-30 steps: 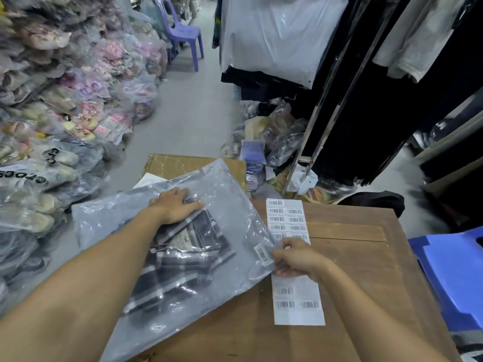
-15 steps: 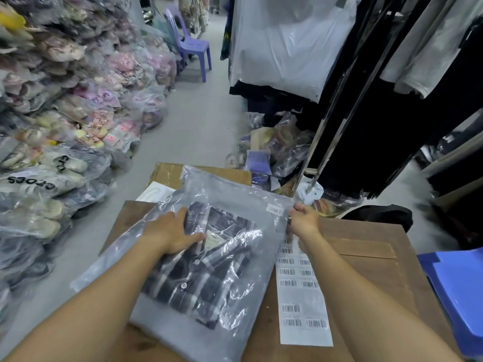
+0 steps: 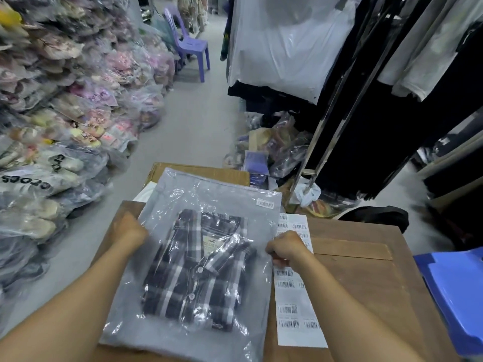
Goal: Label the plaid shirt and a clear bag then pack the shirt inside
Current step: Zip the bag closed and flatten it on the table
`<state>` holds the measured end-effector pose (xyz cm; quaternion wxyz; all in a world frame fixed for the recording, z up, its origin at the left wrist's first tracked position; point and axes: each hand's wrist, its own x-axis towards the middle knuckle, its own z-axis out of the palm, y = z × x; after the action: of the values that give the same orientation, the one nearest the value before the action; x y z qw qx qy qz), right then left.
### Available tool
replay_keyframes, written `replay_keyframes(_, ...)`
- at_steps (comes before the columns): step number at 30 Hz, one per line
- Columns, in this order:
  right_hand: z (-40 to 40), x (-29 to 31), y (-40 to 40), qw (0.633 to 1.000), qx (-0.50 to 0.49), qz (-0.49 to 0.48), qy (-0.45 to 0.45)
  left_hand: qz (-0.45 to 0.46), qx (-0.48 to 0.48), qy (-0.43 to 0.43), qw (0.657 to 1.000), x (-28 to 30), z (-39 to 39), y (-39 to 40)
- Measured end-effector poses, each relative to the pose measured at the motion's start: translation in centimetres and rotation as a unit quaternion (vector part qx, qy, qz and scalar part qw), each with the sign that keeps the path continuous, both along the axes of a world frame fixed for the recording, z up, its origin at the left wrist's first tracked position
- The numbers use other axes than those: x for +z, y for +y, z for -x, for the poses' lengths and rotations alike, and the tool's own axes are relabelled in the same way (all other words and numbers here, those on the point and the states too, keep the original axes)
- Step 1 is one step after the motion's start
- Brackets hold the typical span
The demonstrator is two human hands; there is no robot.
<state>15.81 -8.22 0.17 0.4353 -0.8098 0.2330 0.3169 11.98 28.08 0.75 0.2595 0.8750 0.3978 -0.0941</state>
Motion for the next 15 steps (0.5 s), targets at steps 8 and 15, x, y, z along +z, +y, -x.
replay_keyframes(8, 0.0, -0.7, -3.8, 0.999, -0.03, 0.013, -0.04, 0.077, 0.002, 0.029, 0.997, 0.3, 0.2, -2.3)
replay_keyframes(15, -0.4, 0.1, -9.2, 0.984, -0.072, 0.113, -0.114, 0.19, -0.027, 0.034, 0.981, -0.9, -0.2, -6.7)
